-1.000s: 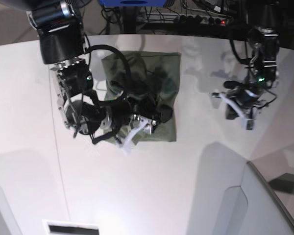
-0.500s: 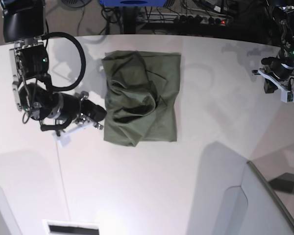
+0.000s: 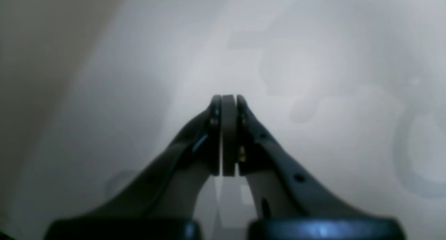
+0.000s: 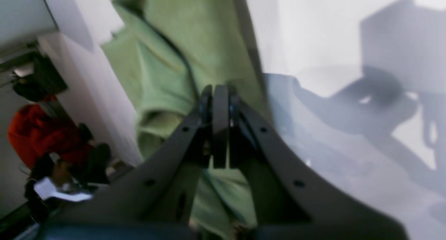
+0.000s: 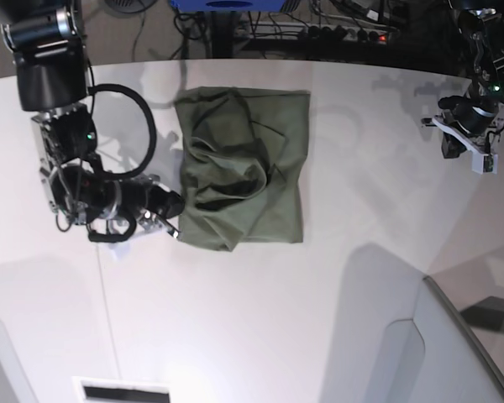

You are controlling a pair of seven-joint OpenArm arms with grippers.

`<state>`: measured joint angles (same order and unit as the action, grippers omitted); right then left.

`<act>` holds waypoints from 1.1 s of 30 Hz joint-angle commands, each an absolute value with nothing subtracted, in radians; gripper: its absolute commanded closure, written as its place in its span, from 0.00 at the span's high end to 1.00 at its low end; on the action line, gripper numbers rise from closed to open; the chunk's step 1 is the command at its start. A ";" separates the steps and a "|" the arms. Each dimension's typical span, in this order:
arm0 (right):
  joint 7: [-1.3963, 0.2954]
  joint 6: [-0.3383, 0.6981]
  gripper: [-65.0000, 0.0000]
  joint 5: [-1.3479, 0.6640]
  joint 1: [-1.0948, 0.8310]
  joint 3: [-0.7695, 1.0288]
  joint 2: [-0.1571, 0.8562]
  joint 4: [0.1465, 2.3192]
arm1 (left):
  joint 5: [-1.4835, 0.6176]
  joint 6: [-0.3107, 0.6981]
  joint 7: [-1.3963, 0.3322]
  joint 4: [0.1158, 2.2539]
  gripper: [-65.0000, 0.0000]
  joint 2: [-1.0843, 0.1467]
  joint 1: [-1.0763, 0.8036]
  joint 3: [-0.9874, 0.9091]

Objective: Layout the t-shirt on the table in an organized manner, then fold the t-shirt properly
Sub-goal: 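Press and smooth the folded bundle with the right gripper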

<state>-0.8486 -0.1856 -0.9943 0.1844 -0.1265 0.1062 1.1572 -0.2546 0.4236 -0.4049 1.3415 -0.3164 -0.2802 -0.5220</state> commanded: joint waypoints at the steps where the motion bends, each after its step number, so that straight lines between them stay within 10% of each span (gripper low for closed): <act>1: -0.846 -0.176 0.00 -1.013 0.214 -0.125 0.107 1.158 | -0.263 0.426 -0.384 1.356 0.00 -0.335 -0.275 -0.529; 25: -0.581 -0.173 0.01 -1.020 0.458 -0.593 -0.076 0.997 | -0.263 0.426 -0.381 1.354 0.00 -0.335 -0.280 -0.532; 30: -0.722 -0.105 0.00 -1.015 0.461 -0.588 -0.013 1.141 | -0.263 0.426 -0.381 1.353 0.00 -0.335 -0.280 -0.535; 33: -0.773 -0.260 0.00 -1.020 0.387 -0.567 0.091 1.333 | -0.263 0.426 -0.381 1.336 0.00 -0.335 -0.280 -0.536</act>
<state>-0.7670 -0.2821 -1.0122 0.3767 -0.5732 0.0875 1.3289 -0.2562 0.4240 -0.3965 1.3258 -0.3176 -0.2829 -0.5301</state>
